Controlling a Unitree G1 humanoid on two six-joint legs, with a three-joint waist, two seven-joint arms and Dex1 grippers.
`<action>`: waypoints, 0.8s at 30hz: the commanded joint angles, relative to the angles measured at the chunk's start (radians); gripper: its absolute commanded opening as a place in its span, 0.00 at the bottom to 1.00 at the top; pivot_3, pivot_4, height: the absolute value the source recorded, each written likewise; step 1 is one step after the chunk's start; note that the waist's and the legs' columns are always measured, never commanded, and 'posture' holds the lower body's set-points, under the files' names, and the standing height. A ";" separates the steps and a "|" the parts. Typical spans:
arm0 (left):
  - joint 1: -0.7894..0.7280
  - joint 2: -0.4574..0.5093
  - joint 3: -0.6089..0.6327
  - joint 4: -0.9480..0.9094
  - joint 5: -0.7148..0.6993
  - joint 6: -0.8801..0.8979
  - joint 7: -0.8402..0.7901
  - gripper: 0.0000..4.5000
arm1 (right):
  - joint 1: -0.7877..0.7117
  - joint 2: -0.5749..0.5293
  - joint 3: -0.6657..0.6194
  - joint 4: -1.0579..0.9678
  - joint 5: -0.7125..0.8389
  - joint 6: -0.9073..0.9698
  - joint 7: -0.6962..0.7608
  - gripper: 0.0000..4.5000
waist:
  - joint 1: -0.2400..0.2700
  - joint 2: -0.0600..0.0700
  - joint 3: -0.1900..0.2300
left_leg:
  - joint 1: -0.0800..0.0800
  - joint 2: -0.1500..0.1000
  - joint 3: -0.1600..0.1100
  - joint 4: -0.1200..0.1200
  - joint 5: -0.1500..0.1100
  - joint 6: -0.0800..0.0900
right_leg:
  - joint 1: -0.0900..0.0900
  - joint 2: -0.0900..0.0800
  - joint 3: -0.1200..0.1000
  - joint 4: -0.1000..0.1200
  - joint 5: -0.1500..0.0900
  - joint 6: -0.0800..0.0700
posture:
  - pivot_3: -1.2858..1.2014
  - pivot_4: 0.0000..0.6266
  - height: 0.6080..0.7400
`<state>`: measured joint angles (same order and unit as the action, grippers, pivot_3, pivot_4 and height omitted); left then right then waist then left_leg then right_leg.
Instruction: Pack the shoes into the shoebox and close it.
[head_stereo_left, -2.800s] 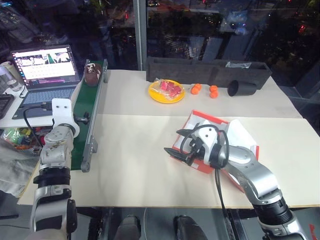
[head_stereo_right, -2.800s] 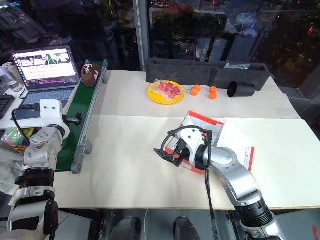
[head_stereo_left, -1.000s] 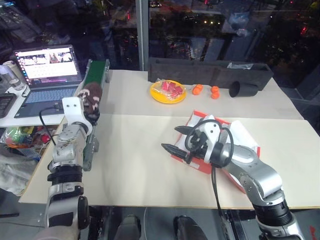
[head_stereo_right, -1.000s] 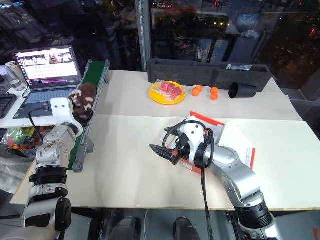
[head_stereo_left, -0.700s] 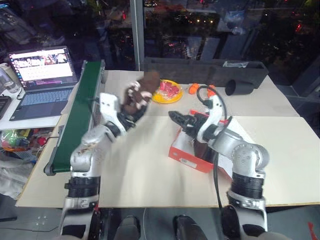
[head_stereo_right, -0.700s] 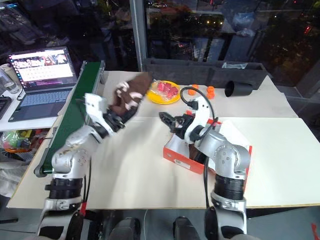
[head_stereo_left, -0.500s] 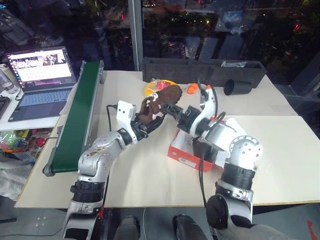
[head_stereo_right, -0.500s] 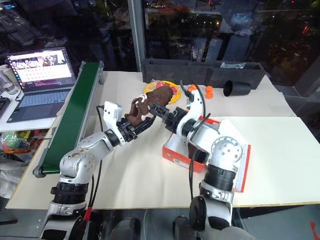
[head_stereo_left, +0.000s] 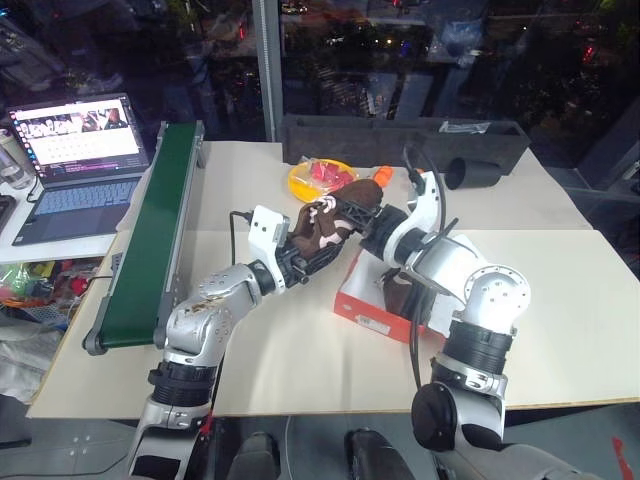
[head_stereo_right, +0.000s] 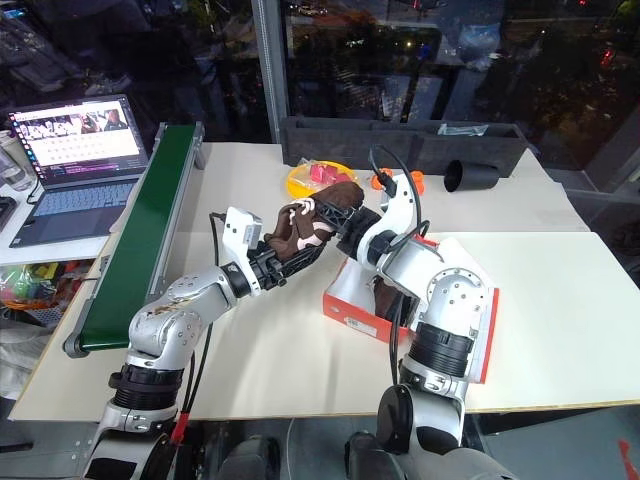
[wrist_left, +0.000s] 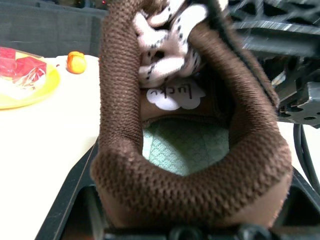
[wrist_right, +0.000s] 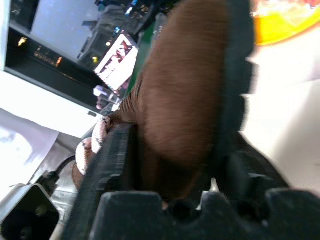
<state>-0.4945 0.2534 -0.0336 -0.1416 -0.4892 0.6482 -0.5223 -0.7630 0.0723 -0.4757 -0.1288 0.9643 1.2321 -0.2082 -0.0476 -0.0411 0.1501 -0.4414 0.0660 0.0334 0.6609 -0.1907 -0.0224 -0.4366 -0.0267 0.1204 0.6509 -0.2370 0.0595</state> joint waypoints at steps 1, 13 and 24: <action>-0.014 0.007 -0.011 -0.036 0.013 -0.027 -0.016 0.60 | -0.001 -0.008 0.022 -0.049 0.029 -0.024 -0.002 0.39 | 0.000 0.000 0.000 | 0.000 0.000 0.000 0.000 0.000 0.000 | 0.000 0.000 0.000 0.000 0.000 0.000 | 0.52 0.24 0.81; 0.016 0.070 -0.063 -0.025 0.074 -0.075 -0.090 0.99 | -0.036 -0.046 -0.013 -0.046 0.002 -0.152 -0.055 0.39 | 0.000 0.000 0.000 | -0.001 0.000 0.000 -0.001 0.000 0.000 | 0.000 0.000 0.000 -0.002 0.000 0.000 | 0.52 0.24 0.81; 0.065 0.172 -0.069 0.008 0.107 -0.113 -0.187 0.99 | -0.096 -0.218 -0.131 0.043 0.045 0.063 -0.300 0.39 | -0.002 0.001 0.001 | -0.001 0.000 0.000 -0.002 0.000 0.000 | -0.001 0.000 0.000 -0.003 0.000 0.000 | 0.52 0.24 0.81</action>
<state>-0.4253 0.4270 -0.1005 -0.1156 -0.3866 0.5667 -0.6951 -0.8174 -0.1437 -0.5878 -0.0640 0.9496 1.2331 -0.4767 -0.0492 -0.0400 0.1508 -0.4426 0.0664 0.0336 0.6588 -0.1909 -0.0222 -0.4376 -0.0268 0.1207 0.6479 -0.2373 0.0591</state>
